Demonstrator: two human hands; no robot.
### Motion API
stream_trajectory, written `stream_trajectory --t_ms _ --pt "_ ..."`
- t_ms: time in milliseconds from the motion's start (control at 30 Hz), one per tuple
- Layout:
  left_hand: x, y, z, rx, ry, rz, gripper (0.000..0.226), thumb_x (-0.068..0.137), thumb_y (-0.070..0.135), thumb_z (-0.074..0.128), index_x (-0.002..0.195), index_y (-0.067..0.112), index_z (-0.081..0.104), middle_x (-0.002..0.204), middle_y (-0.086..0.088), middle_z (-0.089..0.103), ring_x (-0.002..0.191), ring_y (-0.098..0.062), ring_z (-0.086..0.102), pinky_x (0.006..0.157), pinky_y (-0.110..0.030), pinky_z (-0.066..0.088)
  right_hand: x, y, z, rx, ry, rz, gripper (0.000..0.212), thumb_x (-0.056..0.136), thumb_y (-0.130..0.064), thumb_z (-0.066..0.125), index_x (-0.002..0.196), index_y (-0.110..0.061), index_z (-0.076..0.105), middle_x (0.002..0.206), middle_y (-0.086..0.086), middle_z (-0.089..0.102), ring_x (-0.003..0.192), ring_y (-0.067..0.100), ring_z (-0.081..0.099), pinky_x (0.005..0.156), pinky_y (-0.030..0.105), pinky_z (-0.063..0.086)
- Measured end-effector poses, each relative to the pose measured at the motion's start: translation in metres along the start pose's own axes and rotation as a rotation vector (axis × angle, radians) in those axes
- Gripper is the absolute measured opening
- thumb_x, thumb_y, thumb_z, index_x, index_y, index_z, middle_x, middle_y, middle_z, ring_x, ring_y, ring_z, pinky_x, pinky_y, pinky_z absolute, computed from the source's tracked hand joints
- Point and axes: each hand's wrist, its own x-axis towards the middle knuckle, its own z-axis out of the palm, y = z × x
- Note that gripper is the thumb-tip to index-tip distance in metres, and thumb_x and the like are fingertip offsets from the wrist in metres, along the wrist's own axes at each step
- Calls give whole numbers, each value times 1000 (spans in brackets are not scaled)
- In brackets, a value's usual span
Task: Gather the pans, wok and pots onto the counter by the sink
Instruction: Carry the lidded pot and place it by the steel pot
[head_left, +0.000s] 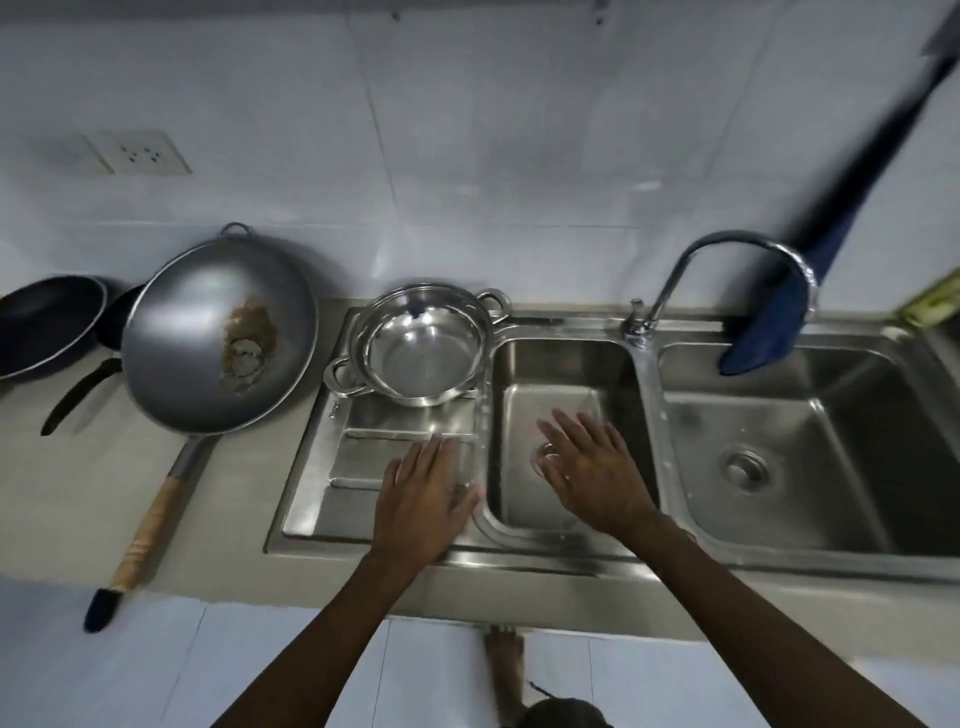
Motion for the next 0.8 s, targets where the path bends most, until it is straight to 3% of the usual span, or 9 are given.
stream_trajectory --t_ms 133,300,433,667,800 --pt "-4 45 -4 45 -14 157 85 91 76 31 153 20 39 161 -5 37 149 -25 31 118 -48 28 -60 24 -17 -37 93 131 55 97 -50 44 144 -24 52 151 4 51 137 35 48 108 54 38" --pt "-27 126 14 14 -41 383 84 92 74 32 152 16 42 159 -7 40 147 -27 37 116 -51 31 -162 65 -33 -107 89 330 58 99 -53 39 148 -22 46 152 6 50 136 37 47 109 55 38" --pt "-45 219 31 -29 -93 577 81 92 69 36 152 15 41 160 -8 38 147 -29 36 117 -54 31 -250 105 -55 -162 109 494 57 100 -52 39 148 -21 47 151 6 51 136 36 49 108 58 40" --pt "-65 401 66 -55 -180 843 84 93 76 22 158 24 26 167 -2 21 154 -22 15 124 -49 15 -380 196 -90 -135 132 796 61 103 -58 23 155 -28 32 161 1 37 148 33 33 117 57 30" --pt "-78 521 94 -13 -197 940 86 92 78 19 159 24 25 167 -2 19 154 -23 16 122 -49 14 -453 267 -106 -117 168 927 61 103 -58 25 154 -27 36 158 2 42 145 35 38 115 58 33"
